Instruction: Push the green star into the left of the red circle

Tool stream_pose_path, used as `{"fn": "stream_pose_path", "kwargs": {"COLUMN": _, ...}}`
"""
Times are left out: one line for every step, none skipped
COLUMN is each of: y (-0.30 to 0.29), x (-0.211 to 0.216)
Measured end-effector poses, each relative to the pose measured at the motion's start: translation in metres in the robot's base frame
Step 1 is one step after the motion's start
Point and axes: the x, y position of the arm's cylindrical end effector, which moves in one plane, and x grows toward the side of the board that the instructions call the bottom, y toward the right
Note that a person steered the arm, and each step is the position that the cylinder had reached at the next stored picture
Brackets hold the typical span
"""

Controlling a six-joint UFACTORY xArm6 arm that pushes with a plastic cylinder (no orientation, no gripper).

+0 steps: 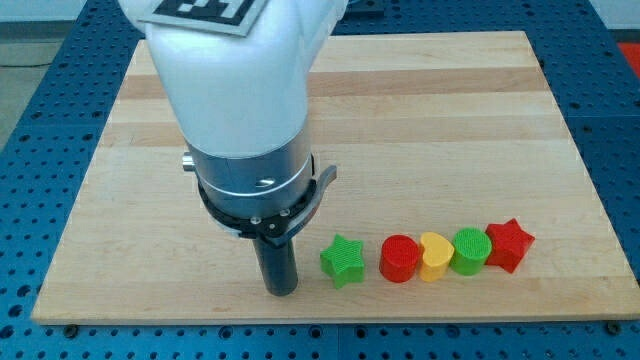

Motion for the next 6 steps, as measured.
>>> {"fn": "stream_pose_path", "kwargs": {"y": 0.003, "x": -0.011}}
{"fn": "stream_pose_path", "kwargs": {"y": 0.010, "x": -0.020}}
{"fn": "stream_pose_path", "kwargs": {"y": 0.019, "x": -0.025}}
{"fn": "stream_pose_path", "kwargs": {"y": 0.041, "x": -0.025}}
{"fn": "stream_pose_path", "kwargs": {"y": 0.056, "x": -0.025}}
{"fn": "stream_pose_path", "kwargs": {"y": 0.044, "x": -0.025}}
